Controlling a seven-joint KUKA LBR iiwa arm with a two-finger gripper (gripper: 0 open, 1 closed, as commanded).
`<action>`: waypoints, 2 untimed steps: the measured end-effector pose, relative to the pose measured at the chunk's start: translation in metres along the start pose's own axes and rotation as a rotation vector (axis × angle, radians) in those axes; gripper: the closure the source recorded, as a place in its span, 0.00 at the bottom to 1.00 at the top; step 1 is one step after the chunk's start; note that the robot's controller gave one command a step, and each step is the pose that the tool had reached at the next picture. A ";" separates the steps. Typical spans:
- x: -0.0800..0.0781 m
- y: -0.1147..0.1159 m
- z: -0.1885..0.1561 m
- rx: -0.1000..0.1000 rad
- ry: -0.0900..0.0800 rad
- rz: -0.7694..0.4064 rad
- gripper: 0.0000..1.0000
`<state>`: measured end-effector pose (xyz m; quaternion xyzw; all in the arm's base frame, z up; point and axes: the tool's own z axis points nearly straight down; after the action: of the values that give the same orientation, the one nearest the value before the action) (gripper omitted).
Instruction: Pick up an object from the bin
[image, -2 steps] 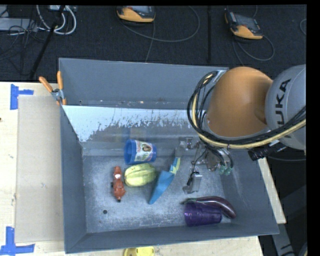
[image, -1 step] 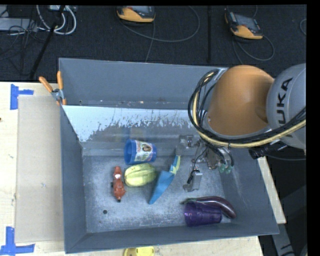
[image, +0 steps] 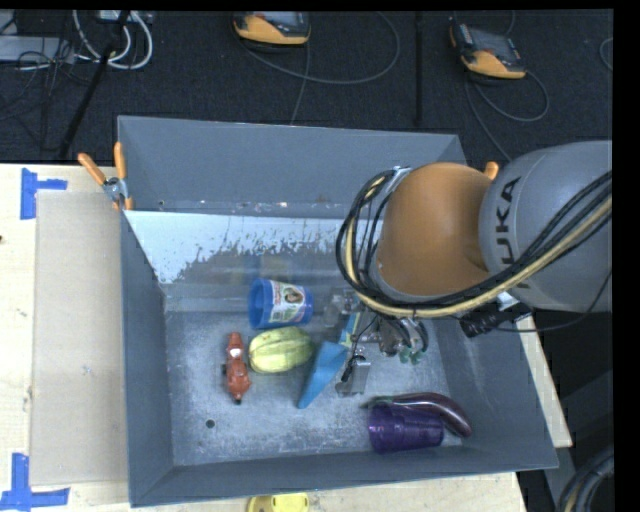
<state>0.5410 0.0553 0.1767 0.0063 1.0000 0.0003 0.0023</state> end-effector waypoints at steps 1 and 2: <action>0.008 0.026 0.069 0.000 0.001 -0.041 0.00; -0.009 0.021 0.104 0.001 -0.003 -0.074 0.00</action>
Offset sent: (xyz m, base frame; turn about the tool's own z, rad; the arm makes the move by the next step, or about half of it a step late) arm 0.0061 0.0221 -0.1067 -0.0752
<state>0.5507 0.0766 0.0723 -0.0309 0.9995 -0.0004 0.0037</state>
